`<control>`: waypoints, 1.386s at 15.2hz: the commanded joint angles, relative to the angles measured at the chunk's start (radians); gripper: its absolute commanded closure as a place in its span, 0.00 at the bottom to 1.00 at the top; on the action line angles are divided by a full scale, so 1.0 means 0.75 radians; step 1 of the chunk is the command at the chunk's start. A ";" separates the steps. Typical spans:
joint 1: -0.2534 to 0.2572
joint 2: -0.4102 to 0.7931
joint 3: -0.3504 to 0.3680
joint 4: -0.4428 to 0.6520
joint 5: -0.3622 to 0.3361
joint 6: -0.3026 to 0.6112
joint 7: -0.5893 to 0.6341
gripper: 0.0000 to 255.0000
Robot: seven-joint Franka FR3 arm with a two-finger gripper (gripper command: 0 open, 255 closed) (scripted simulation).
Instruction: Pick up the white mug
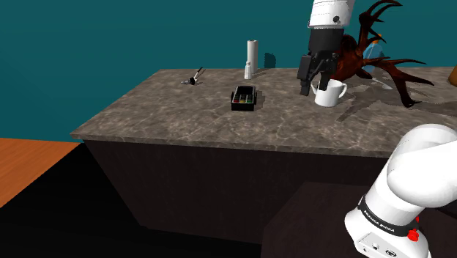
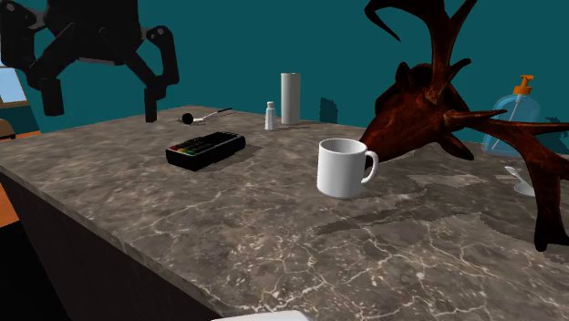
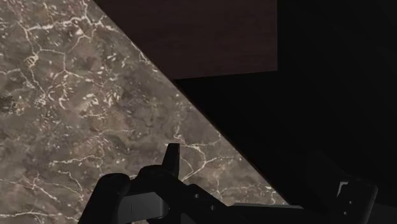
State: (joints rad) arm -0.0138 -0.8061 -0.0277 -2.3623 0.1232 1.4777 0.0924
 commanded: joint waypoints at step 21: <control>-0.152 0.481 -0.473 0.133 -0.365 0.388 -0.569 0.00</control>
State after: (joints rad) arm -0.1218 -0.4665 -0.3621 -2.2804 -0.1412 1.7598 -0.3076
